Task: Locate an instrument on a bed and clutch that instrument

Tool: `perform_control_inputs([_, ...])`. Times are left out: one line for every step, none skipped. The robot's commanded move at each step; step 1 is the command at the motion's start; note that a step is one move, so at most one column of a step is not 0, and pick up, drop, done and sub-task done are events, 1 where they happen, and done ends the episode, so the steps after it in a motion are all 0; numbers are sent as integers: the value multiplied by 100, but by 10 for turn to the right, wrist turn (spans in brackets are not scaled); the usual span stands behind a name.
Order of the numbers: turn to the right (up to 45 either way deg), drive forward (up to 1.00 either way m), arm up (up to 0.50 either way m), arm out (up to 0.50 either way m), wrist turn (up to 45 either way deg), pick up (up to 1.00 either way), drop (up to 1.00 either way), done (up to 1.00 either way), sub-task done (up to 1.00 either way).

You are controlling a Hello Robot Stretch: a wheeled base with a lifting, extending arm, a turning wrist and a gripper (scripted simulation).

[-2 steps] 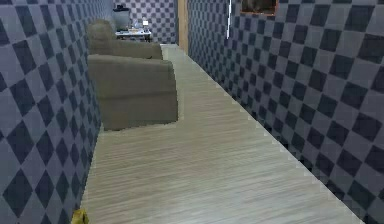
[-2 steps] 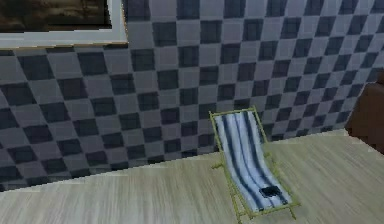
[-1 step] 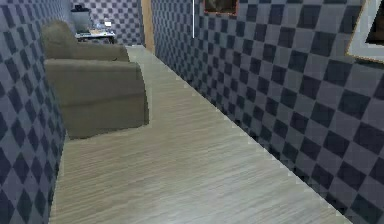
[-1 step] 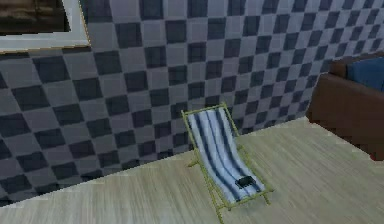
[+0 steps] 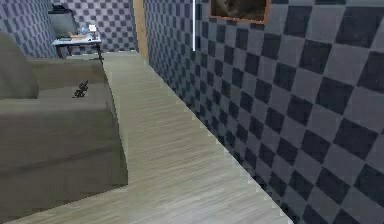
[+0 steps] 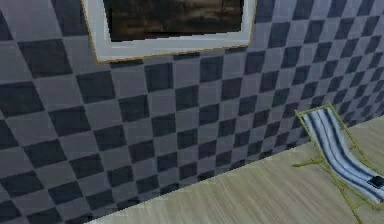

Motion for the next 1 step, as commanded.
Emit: perform_control_inputs([30,0,0,0,0,0,0,0,0])
